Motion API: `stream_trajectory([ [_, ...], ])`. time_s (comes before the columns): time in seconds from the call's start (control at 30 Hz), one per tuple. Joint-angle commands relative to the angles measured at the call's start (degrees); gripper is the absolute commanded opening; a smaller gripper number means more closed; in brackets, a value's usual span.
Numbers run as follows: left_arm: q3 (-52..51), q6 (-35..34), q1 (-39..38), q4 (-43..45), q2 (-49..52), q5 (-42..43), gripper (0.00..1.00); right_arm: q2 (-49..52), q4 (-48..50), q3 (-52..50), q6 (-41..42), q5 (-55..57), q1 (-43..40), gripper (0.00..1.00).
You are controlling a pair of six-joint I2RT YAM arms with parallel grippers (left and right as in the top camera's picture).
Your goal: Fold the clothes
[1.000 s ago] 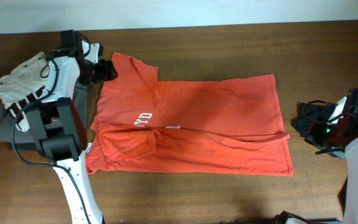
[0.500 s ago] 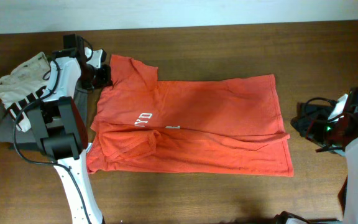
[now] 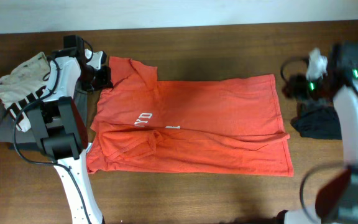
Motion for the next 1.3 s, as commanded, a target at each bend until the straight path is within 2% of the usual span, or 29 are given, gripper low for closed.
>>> stream_trajectory([
  [0.0, 0.61, -0.37, -0.02, -0.26, 1.68, 0.37, 0.00, 9.60, -0.20, 9.62, -1.11, -1.11, 0.39, 0.58],
  [0.17, 0.61, -0.37, -0.02, -0.02, 1.70, 0.37, 0.00, 22.18, 0.70, 18.16, -1.09, -1.09, 0.42, 0.61],
  [0.33, 0.61, -0.37, -0.02, 0.02, 1.70, 0.37, 0.00, 29.11, 5.53, 18.49, -0.85, -1.14, 0.39, 0.61],
  [0.67, 0.52, -0.35, -0.02, 0.02, 1.75, -0.11, 0.00, 34.45, 13.81, 18.47, 2.14, -1.57, 0.76, 0.61],
  [0.9, 0.52, -0.37, -0.02, 0.24, 1.75, -0.24, 0.00, 36.79, 14.67, 18.47, 2.10, -1.49, 2.60, 0.59],
  [1.03, 0.52, -0.37, -0.02, 0.20, 1.75, -0.26, 0.00, 37.90, 15.21, 18.47, 2.16, -1.51, 3.34, 0.49],
  [1.07, 0.52, -0.37, -0.02, 0.20, 1.75, -0.26, 0.00, 38.07, 15.21, 18.47, 2.14, -1.49, 3.34, 0.44],
  [1.13, 0.52, -0.37, -0.02, 0.22, 1.75, -0.26, 0.00, 38.14, 15.19, 18.47, 2.58, -1.25, 3.23, 0.26],
  [1.27, 0.52, -0.37, -0.02, 0.20, 1.75, -0.24, 0.00, 38.12, 14.47, 18.47, 5.25, 1.70, 3.17, 0.11],
])
